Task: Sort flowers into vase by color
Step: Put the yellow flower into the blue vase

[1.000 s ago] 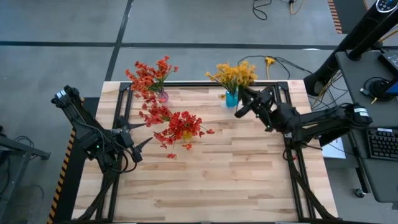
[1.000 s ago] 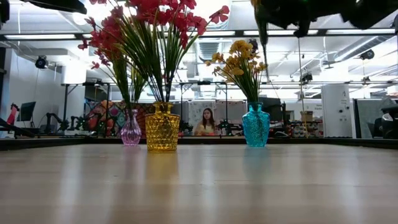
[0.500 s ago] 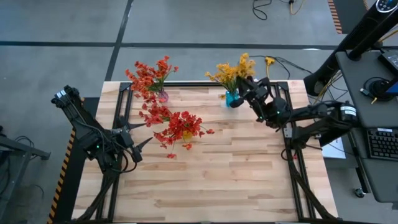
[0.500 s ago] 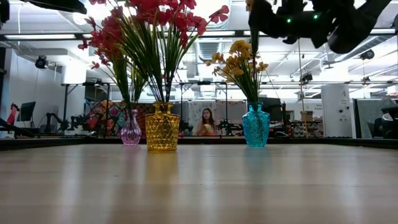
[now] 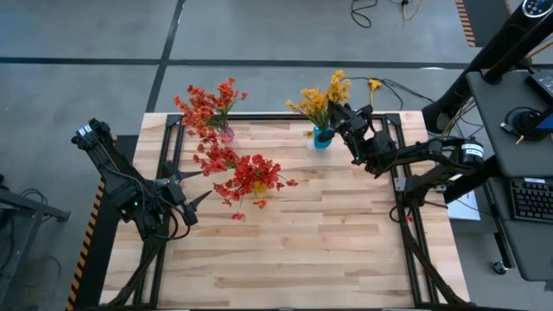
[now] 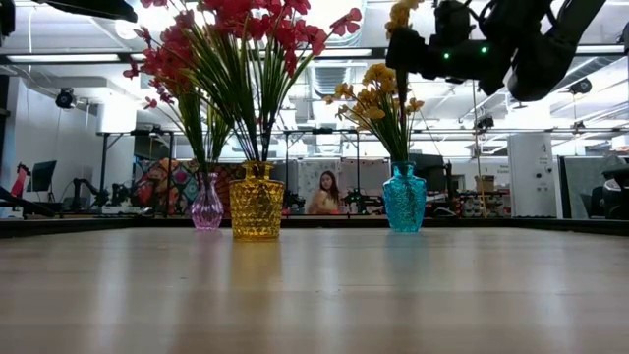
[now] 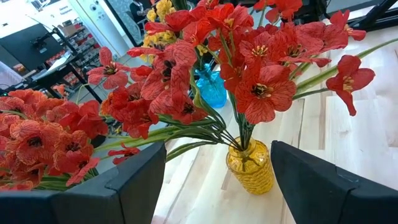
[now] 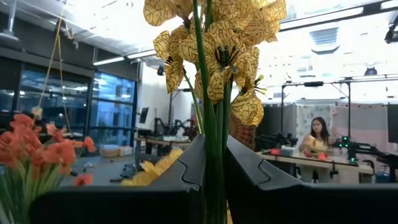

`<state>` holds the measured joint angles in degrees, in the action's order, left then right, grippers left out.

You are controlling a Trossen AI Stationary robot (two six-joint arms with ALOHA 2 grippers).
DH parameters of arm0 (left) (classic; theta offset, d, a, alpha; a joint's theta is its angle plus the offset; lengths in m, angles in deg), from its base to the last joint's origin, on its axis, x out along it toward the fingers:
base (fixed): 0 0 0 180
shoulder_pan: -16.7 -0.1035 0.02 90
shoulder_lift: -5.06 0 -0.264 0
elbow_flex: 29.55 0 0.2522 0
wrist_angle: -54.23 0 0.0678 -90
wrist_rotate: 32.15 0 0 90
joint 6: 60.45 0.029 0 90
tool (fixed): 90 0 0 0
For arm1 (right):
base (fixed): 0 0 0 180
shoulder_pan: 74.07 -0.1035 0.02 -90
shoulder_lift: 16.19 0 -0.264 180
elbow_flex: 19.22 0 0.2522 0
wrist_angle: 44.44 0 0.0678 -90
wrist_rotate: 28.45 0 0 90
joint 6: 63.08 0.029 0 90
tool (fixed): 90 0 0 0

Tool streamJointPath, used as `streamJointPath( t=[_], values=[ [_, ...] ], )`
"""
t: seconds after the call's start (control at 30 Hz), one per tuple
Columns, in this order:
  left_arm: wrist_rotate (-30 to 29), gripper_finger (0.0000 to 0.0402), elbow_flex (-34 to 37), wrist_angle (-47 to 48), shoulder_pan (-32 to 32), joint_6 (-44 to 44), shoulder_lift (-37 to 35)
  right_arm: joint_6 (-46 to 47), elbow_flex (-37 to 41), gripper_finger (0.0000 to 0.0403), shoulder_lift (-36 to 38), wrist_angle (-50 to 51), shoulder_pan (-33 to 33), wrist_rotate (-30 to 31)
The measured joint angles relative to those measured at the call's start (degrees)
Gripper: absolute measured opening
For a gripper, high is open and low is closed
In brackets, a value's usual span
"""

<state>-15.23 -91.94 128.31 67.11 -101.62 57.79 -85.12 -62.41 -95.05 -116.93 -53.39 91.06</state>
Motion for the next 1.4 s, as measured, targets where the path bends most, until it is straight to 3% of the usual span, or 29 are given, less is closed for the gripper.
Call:
streamJointPath(
  t=[1.4],
  values=[
    [0.01, 0.0272, 0.00, 0.01, 0.00, 0.02, 0.00, 1.03, 1.49, 0.0031, -1.08, 2.00, 0.64, 0.03]
  ],
)
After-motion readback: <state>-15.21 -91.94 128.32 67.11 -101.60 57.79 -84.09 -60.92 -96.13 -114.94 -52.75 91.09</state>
